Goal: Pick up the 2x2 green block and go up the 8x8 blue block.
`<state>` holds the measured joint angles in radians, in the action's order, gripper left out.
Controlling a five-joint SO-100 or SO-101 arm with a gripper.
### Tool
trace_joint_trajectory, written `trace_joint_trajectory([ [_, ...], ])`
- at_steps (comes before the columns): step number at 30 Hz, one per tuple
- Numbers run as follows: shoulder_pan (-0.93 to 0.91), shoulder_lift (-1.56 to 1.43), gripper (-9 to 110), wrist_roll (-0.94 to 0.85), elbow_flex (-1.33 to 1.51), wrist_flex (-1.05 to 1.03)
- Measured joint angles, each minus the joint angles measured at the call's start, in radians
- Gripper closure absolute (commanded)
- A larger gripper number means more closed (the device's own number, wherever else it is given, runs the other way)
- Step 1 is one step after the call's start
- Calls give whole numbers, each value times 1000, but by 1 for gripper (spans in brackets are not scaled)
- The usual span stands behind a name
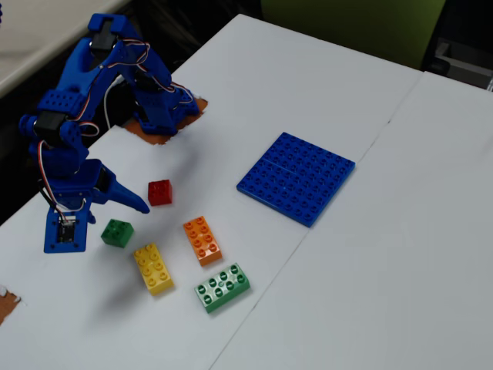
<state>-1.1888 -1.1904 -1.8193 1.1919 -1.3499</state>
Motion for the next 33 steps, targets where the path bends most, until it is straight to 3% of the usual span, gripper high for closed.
trace_joint_trajectory([
  [33, -14, 153, 75, 0, -48, 29],
])
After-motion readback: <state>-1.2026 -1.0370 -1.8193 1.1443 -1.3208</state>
